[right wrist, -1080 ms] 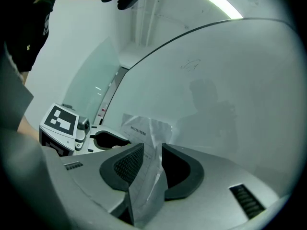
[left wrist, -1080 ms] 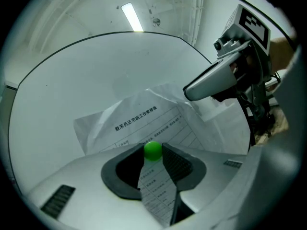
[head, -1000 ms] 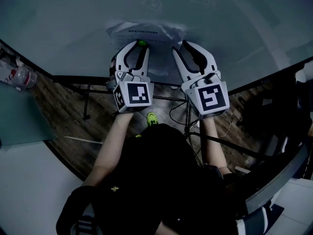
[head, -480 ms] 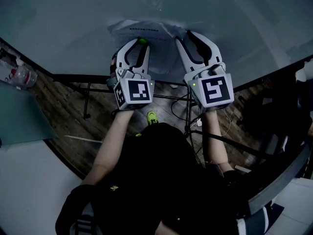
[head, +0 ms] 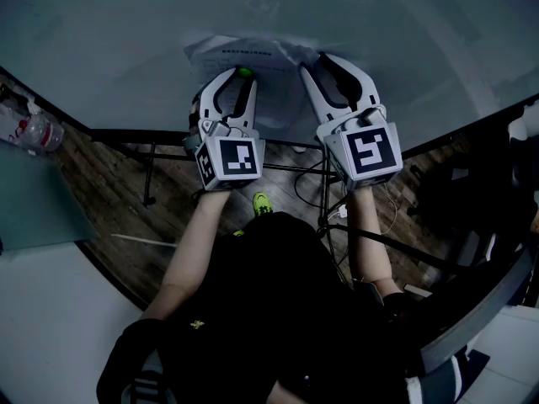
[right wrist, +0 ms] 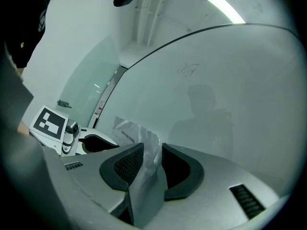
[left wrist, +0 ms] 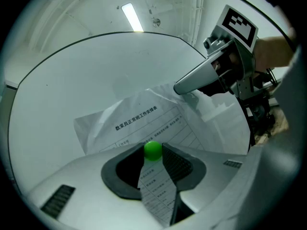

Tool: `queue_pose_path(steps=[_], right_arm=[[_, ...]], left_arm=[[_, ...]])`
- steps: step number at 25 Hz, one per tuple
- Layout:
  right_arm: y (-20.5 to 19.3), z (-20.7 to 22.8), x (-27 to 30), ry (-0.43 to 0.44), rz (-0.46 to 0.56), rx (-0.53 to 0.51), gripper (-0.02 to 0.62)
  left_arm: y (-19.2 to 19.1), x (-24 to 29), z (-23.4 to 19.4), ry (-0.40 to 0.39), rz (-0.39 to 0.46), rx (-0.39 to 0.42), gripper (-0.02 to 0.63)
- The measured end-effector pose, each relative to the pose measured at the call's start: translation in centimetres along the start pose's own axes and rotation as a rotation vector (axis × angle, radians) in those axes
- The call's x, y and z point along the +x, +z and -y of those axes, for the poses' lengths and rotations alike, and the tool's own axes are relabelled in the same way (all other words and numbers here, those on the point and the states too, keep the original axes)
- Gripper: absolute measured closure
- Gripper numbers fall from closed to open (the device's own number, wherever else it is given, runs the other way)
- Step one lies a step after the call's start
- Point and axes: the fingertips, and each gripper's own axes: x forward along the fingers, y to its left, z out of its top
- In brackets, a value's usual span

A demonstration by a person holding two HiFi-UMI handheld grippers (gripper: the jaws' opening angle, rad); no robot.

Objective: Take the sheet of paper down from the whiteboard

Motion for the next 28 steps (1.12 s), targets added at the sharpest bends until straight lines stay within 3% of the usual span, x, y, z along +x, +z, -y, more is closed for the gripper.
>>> queue_pose_path(steps=[5, 13, 28], right_arm=[[0.1, 0.0, 0.0, 0.003, 0.000, 0.005, 0.471], [-0.1, 0.7, 0.2, -0.053, -0.026, -0.052, 0.589], [-0.6, 1.1, 0.1, -0.034, 0.000, -0.007, 0.599]], left_arm=[[0.1, -0.1, 0.0, 0.001, 0.001, 0.001, 0.479], [0.0, -0.1, -0.1, 0.003, 0.000, 0.002, 0.479], [-0.1, -0.1, -0.1, -0.008, -0.002, 0.009, 0.479]])
